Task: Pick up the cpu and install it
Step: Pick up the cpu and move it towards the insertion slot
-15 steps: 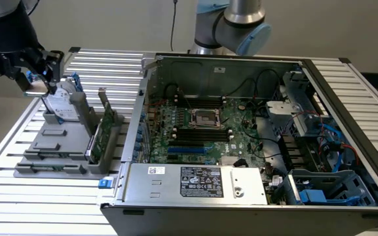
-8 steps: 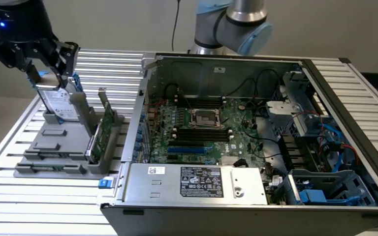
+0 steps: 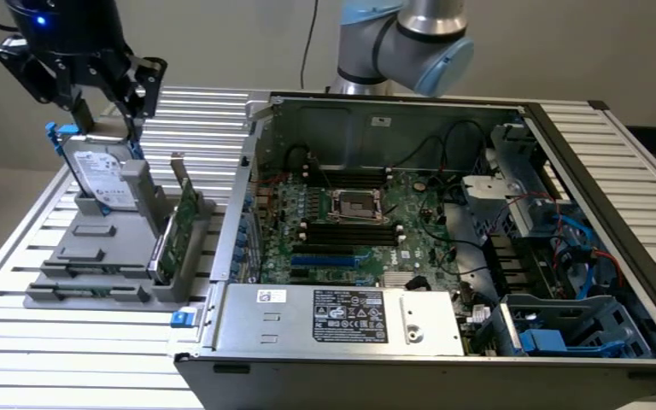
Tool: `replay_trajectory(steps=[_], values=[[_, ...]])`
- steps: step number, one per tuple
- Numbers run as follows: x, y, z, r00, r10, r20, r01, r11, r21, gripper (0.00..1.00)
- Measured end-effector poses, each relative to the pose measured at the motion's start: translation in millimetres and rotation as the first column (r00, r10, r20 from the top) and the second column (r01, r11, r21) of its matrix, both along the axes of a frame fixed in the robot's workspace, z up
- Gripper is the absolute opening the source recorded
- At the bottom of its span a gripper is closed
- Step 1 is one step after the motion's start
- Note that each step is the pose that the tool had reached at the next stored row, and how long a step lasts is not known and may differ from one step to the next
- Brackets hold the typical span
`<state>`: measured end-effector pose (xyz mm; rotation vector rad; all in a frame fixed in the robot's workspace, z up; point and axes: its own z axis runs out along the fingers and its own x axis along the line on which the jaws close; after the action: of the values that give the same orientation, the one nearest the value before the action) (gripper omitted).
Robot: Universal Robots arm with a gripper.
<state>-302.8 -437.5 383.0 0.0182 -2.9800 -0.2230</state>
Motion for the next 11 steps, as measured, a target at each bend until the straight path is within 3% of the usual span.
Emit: replay_trajectory(steps=[11], values=[[50.0,2.0,13.0,1.0,0.0,-0.0006,0.0,1.0,0.0001,0.55]])
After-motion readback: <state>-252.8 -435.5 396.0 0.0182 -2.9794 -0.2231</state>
